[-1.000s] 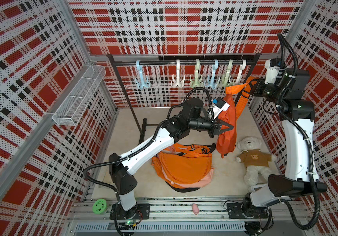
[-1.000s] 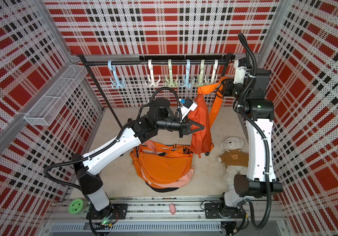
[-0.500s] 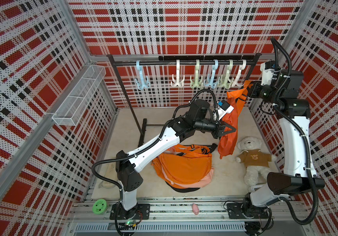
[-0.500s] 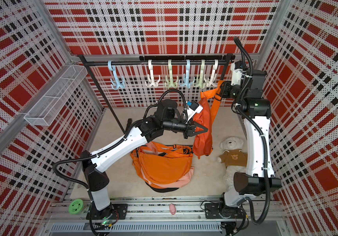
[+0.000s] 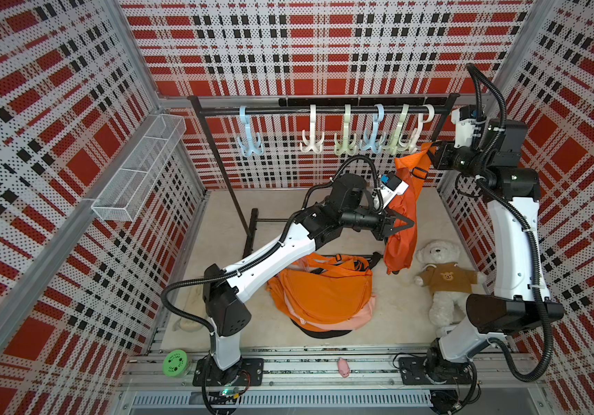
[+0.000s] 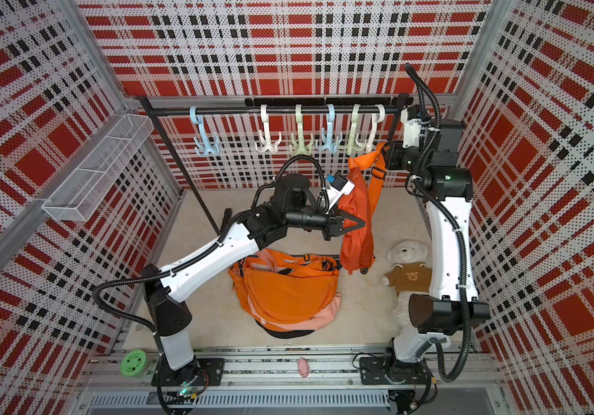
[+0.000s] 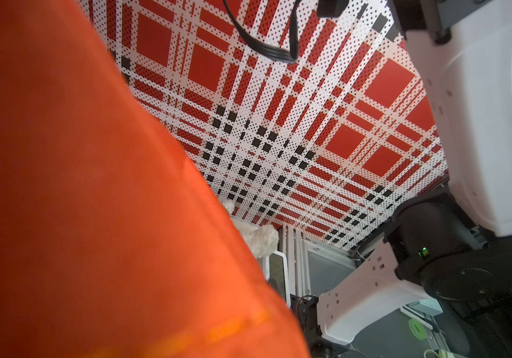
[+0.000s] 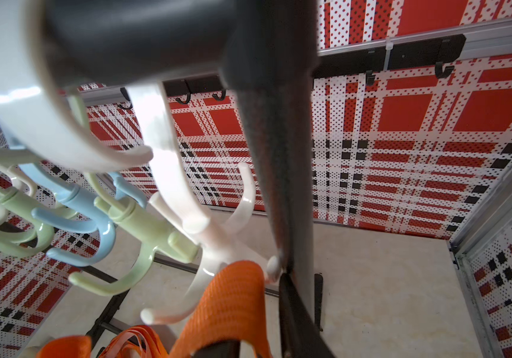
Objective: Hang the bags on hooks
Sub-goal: Hang the bag on the hook.
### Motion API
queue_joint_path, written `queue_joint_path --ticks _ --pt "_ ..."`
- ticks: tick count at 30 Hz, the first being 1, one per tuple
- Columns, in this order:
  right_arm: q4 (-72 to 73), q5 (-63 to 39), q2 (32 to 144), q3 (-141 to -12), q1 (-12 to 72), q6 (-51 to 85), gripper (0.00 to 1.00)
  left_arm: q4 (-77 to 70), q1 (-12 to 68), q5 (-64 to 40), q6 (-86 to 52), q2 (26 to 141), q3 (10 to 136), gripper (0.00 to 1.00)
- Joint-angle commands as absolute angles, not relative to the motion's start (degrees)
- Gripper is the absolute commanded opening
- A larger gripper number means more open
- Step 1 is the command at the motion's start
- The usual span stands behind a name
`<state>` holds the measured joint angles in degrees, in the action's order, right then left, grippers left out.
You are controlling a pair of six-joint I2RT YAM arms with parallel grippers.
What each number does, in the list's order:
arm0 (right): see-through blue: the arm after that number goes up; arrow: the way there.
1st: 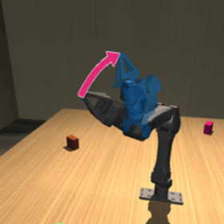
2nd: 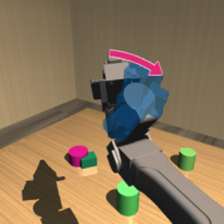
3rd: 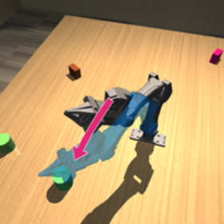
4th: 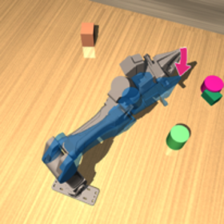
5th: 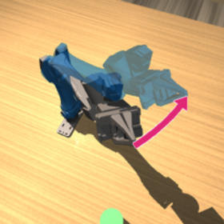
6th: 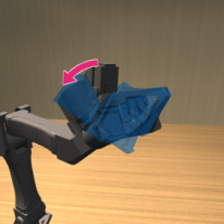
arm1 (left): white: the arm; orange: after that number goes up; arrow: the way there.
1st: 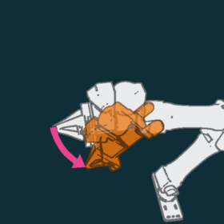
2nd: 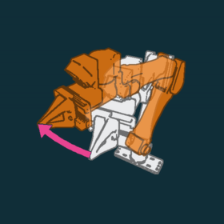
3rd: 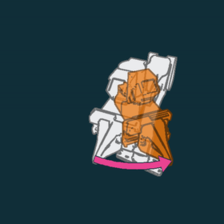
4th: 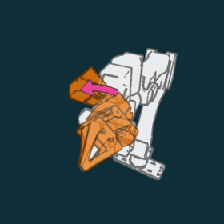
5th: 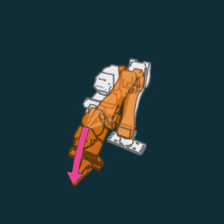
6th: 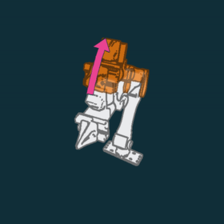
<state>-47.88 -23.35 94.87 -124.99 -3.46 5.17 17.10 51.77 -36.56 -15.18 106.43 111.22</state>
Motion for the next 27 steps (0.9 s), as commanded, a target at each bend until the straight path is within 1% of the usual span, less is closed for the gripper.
queue_joint_path --ticks 1,2,4,5,8,10,11,15,18,23,27 --pt "-47.94 -22.29 93.89 -126.24 -3.51 3.27 0.35 14.56 51.24 -35.46 -15.88 103.59 110.60 0.00" --pt "-47.99 -21.85 93.45 -125.80 -3.52 3.16 0.39 14.46 51.15 -35.09 -15.91 103.25 110.35 0.00" --pt "-47.26 -21.49 92.27 -124.36 -3.50 2.99 0.40 14.14 50.90 -34.06 -15.94 102.45 109.84 0.00" --pt "-46.70 -21.59 91.73 -123.64 -3.51 3.10 0.36 13.77 50.80 -33.88 -16.00 102.14 109.52 0.00" --pt "-46.63 -21.61 91.25 -123.49 -3.52 3.17 0.14 13.26 50.45 -33.92 -16.00 101.74 109.06 0.00" --pt "-46.88 -21.90 90.97 -123.57 -3.48 3.23 0.03 13.22 50.28 -34.08 -16.00 101.56 108.99 0.00" --pt "-47.06 -22.10 90.80 -123.55 -3.52 3.25 0.00 13.17 50.27 -34.10 -16.00 101.44 108.92 0.00" --pt "-46.87 -22.82 88.73 -121.14 -3.50 2.95 0.00 13.26 50.11 -33.79 -16.00 101.10 108.83 0.00" --pt "-46.04 -21.32 87.20 -119.47 -3.45 2.34 0.00 13.42 50.08 -33.71 -17.47 101.16 109.09 0.00" --pt "-46.67 -17.67 87.99 -121.68 -3.52 1.93 0.00 15.33 51.12 -32.82 -16.99 102.39 111.19 0.00" --pt "-48.16 -20.93 89.65 -123.86 -3.47 1.85 0.00 16.42 51.61 -30.46 -16.48 102.42 112.11 0.00"
